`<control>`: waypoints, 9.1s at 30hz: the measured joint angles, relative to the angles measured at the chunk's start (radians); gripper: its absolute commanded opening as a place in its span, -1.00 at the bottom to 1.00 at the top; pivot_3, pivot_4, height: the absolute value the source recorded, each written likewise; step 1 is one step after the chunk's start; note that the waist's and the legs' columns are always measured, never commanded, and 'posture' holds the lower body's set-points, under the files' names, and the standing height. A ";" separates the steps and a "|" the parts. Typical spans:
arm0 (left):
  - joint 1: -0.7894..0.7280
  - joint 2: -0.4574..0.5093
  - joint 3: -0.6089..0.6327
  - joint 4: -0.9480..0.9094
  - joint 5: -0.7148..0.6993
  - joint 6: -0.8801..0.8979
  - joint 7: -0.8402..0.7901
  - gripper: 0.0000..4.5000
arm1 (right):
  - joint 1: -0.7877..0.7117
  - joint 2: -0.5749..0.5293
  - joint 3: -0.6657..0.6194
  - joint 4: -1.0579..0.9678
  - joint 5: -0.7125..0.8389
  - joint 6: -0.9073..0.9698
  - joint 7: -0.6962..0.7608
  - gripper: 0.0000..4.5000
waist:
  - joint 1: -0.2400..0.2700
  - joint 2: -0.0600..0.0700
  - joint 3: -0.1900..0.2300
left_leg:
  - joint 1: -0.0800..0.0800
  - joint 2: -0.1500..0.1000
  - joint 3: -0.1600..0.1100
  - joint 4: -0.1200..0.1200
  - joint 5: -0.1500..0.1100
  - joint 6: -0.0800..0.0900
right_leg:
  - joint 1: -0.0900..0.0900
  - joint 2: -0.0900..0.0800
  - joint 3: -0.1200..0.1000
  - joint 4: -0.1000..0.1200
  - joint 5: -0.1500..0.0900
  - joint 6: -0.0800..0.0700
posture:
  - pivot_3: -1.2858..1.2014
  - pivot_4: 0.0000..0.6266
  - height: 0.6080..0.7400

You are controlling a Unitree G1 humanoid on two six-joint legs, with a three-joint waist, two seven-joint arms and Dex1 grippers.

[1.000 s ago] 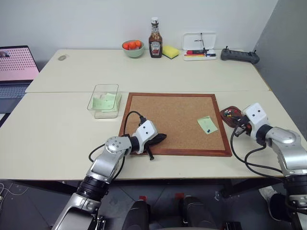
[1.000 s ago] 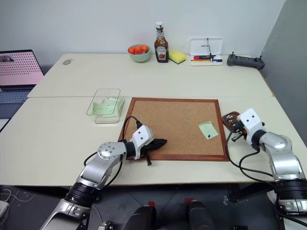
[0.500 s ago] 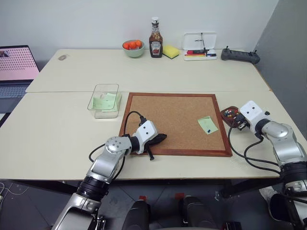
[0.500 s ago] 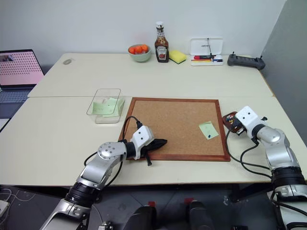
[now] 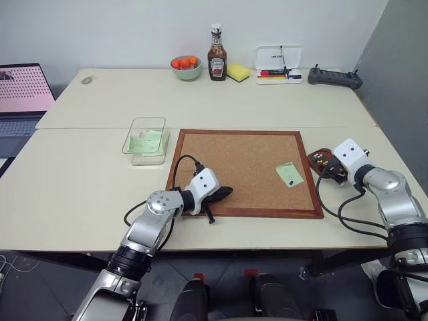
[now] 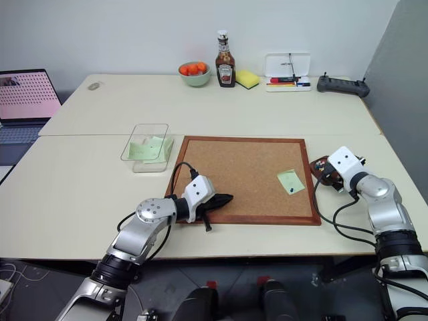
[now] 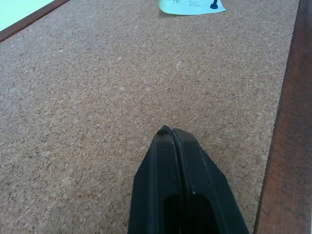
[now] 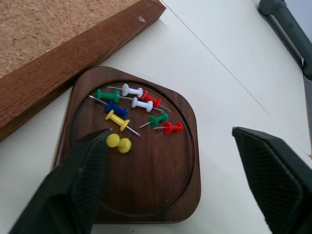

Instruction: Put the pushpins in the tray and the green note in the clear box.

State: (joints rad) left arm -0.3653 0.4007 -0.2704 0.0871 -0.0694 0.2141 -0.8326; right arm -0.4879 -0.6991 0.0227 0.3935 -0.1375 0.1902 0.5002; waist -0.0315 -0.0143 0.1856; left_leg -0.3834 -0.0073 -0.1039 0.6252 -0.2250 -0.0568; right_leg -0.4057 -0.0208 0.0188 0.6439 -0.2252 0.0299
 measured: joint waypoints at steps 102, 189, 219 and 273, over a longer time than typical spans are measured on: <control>-0.004 0.007 -0.007 0.002 0.003 -0.007 -0.008 -1.00 | 0.231 0.092 -0.033 -0.418 0.396 0.212 0.287 -1.00 | 0.001 0.000 0.000 | -0.001 0.000 -0.001 -0.002 0.000 0.000 | -0.001 0.000 -0.001 -0.001 -0.001 0.000 | 0.03 -0.52 1.00; -0.388 -0.480 0.454 0.304 -0.586 0.580 0.298 -0.98 | 0.109 0.206 0.033 -0.557 0.290 -0.001 0.180 -1.00 | 0.001 -0.006 0.004 | -0.009 -0.001 -0.003 0.001 0.000 -0.001 | -0.007 0.000 -0.002 0.000 0.003 0.007 | 0.03 -0.52 1.00; -0.373 -0.461 0.413 0.299 -0.573 0.541 0.300 -0.98 | 0.116 0.276 -0.037 -0.630 0.458 0.226 0.104 -1.00 | 0.000 -0.005 0.003 | -0.009 -0.001 -0.003 0.001 0.000 -0.001 | -0.007 0.000 -0.002 0.000 0.003 0.007 | 0.03 -0.52 1.00; -0.325 -0.371 0.376 0.232 -0.519 0.530 0.308 -1.00 | 0.084 0.037 -0.015 -0.090 0.032 -0.005 -0.139 0.66 | -0.001 -0.005 0.003 | -0.008 -0.001 -0.001 0.002 0.000 -0.001 | -0.006 0.000 0.000 0.001 0.003 0.007 | 0.03 -0.52 1.00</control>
State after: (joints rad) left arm -0.6902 0.0294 0.1060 0.3189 -0.5885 0.7445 -0.5244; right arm -0.4035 -0.6624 0.0075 0.3033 -0.1053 0.1851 0.3617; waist -0.0323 -0.0194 0.1888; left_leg -0.3915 -0.0084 -0.1048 0.6273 -0.2252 -0.0576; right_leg -0.4118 -0.0209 0.0186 0.6449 -0.2224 0.0373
